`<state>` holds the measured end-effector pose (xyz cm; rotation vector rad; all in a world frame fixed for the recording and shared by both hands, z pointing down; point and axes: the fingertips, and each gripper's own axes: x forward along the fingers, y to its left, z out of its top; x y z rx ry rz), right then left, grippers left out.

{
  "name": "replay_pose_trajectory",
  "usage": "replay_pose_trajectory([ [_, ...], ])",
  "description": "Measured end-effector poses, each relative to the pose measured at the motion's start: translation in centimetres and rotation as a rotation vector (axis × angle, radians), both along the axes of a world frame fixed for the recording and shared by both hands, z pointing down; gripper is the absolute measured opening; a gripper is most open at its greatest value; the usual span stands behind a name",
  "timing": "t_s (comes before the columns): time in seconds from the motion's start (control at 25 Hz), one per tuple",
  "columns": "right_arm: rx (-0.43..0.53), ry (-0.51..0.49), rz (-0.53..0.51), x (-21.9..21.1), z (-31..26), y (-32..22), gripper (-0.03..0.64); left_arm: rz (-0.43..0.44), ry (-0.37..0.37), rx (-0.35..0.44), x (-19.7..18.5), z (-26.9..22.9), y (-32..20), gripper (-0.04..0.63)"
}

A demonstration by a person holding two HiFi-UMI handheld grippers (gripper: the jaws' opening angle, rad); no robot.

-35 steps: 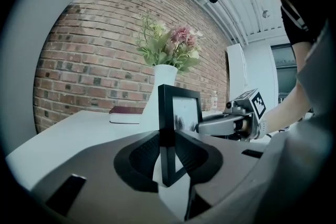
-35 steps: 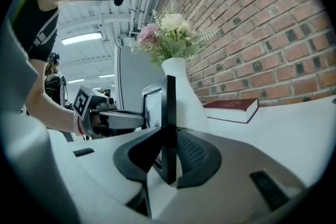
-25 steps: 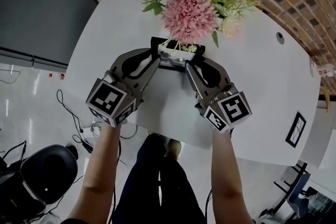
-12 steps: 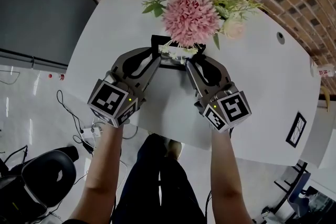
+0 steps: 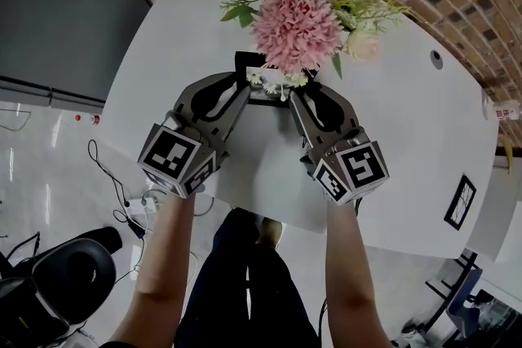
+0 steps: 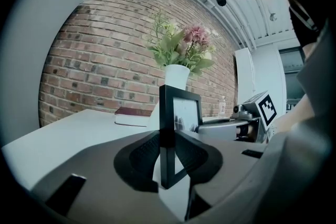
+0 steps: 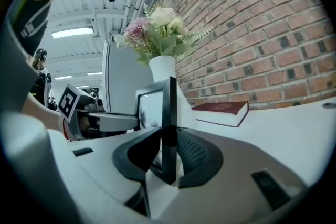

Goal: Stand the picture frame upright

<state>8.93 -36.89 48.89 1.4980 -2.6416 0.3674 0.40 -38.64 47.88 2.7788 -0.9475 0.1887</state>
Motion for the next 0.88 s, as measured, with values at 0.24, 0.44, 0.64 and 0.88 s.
replay_pose_trajectory([
  [0.24, -0.005, 0.011, 0.010, 0.0, 0.0, -0.1, 0.106, -0.012, 0.020, 0.004, 0.0, -0.1, 0.0, 0.100],
  [0.44, -0.004, -0.024, 0.029, 0.4, -0.4, -0.1, 0.133, -0.012, 0.027, 0.008, 0.0, -0.1, 0.1, 0.116],
  [0.64, -0.008, -0.049, 0.044, 0.8, -0.6, -0.1, 0.135, -0.021, 0.060, -0.010, -0.3, -0.2, 0.0, 0.192],
  [0.88, -0.011, -0.050, 0.068, 1.5, -0.8, 0.6, 0.144, -0.055, 0.039, 0.009, -1.0, -0.2, 0.3, 0.193],
])
